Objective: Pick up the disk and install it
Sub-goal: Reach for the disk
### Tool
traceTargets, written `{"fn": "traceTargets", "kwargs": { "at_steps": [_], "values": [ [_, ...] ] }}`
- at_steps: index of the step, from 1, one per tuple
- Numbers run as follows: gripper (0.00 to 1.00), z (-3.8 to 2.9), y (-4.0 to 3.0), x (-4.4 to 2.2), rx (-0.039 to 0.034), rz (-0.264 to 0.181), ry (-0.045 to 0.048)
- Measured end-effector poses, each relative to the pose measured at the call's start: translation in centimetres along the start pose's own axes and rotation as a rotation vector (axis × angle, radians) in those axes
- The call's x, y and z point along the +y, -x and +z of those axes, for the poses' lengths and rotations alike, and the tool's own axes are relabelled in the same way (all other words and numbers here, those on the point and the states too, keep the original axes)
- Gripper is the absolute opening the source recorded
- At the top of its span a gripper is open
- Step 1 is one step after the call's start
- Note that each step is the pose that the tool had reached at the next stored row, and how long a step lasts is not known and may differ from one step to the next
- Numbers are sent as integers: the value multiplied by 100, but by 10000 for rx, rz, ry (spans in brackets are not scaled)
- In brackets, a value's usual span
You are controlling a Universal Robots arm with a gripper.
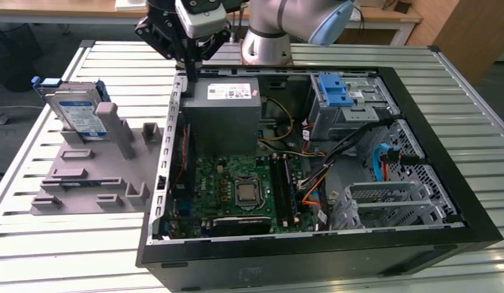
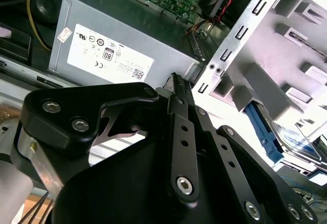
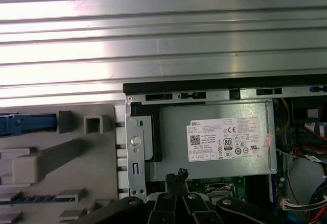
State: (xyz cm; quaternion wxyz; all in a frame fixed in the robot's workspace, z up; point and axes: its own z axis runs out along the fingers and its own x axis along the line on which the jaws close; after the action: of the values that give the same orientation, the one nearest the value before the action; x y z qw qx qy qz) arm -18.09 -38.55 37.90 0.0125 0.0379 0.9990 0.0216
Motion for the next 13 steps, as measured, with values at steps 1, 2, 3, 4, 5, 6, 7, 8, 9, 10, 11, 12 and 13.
{"fn": "traceTargets", "kwargs": {
  "at_steps": [1,2,3,4,5,6,7,8,9,10,11,12,13],
  "values": [
    [11,1,-2,1,0,0,1],
    [11,1,-4,2,-1,-1,2],
    [11,1,-5,2,0,0,1],
    [11,1,-6,3,0,0,1],
    [11,1,-8,3,0,0,0],
    [11,2,-9,4,0,0,0],
    [11,2,-11,4,1,0,0],
    [11,3,-14,4,0,1,1],
    [11,3,-16,5,0,1,1],
    [11,4,-18,5,0,0,1],
    [11,5,-21,6,0,1,1],
    [11,6,-24,7,-1,1,1],
    [11,8,-26,9,-2,1,3]
  ]
}}
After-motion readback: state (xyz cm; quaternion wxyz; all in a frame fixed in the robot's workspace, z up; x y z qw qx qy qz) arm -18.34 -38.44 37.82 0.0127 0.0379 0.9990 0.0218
